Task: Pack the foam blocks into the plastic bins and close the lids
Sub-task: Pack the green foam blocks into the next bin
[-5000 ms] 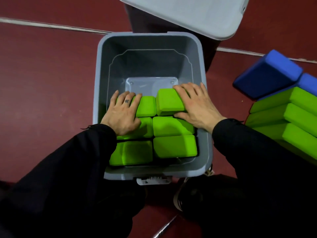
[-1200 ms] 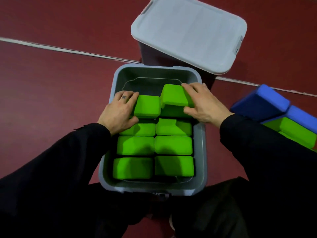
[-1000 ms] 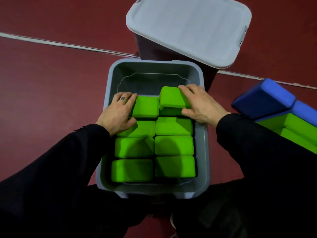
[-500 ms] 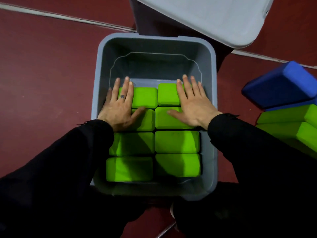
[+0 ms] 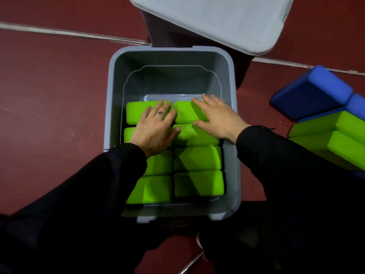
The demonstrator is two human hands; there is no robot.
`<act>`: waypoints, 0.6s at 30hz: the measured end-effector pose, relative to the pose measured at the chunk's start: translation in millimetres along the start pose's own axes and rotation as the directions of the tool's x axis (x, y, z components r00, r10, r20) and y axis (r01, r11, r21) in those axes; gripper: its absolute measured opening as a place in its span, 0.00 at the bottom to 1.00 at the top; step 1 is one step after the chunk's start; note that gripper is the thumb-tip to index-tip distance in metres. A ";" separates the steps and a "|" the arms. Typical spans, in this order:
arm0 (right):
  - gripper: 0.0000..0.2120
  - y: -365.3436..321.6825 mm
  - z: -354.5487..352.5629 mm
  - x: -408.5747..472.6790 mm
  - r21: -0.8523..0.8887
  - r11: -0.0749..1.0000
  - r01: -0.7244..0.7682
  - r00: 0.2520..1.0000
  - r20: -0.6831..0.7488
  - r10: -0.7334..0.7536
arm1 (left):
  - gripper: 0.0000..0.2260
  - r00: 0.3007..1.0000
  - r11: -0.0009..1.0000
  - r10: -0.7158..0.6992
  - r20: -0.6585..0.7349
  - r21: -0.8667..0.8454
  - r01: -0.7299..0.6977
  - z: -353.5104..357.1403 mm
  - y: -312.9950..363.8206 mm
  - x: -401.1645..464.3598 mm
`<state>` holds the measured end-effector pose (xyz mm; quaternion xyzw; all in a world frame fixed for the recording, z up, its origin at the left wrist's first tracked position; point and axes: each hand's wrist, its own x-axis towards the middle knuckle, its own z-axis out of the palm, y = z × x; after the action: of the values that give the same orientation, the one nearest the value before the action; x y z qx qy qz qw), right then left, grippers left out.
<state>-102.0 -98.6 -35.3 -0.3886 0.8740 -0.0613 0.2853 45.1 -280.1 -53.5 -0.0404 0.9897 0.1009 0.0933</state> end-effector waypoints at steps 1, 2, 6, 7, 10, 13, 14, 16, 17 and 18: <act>0.34 3.4 -9.1 -11.3 0.041 0.999 0.016 0.998 -0.055 -0.014 | 0.26 1.000 0.999 0.031 0.003 -0.021 -0.031 -7.7 13.0 3.5; 0.30 8.1 -17.8 -24.3 0.079 0.997 0.022 0.994 -0.113 -0.013 | 0.26 0.998 0.998 0.056 0.006 -0.036 -0.056 -14.0 26.9 7.0; 0.19 45.0 -39.9 -95.3 0.264 0.963 -0.052 0.947 -0.293 0.131 | 0.26 0.984 0.980 0.175 -0.031 -0.089 -0.177 -31.4 98.3 20.5; 0.18 59.9 -40.4 -115.7 0.314 0.945 -0.087 0.931 -0.313 0.189 | 0.25 0.975 0.971 0.215 -0.049 -0.101 -0.219 -33.5 118.9 23.2; 0.17 110.5 -30.3 -178.4 0.469 0.856 -0.215 0.864 -0.317 0.391 | 0.23 0.946 0.941 0.314 -0.084 -0.107 -0.322 -32.7 183.0 27.6; 0.15 162.2 -12.3 -246.8 0.484 0.797 -0.360 0.787 -0.301 0.539 | 0.24 0.925 0.915 0.381 -0.017 -0.141 -0.379 -28.7 248.5 29.1; 0.17 177.2 -6.2 -269.2 0.454 0.783 -0.425 0.757 -0.295 0.582 | 0.24 0.910 0.902 0.414 0.005 -0.133 -0.410 -27.7 268.9 31.1; 0.23 206.4 2.9 -303.8 0.379 0.752 -0.540 0.702 -0.291 0.650 | 0.25 0.883 0.879 0.468 0.030 -0.116 -0.462 -29.2 305.6 38.2; 0.26 221.0 7.0 -315.8 0.347 0.740 -0.576 0.681 -0.296 0.670 | 0.25 0.879 0.875 0.476 0.037 -0.124 -0.469 -30.5 321.4 41.6; 0.30 234.3 10.0 -324.0 0.326 0.729 -0.601 0.665 -0.302 0.683 | 0.24 0.879 0.874 0.476 0.041 -0.135 -0.467 -30.4 334.6 44.4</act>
<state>-74.0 295.7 25.4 -0.0019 0.9827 -0.1214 0.1399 -36.8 37.6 31.5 0.2002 0.9576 0.1818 0.0992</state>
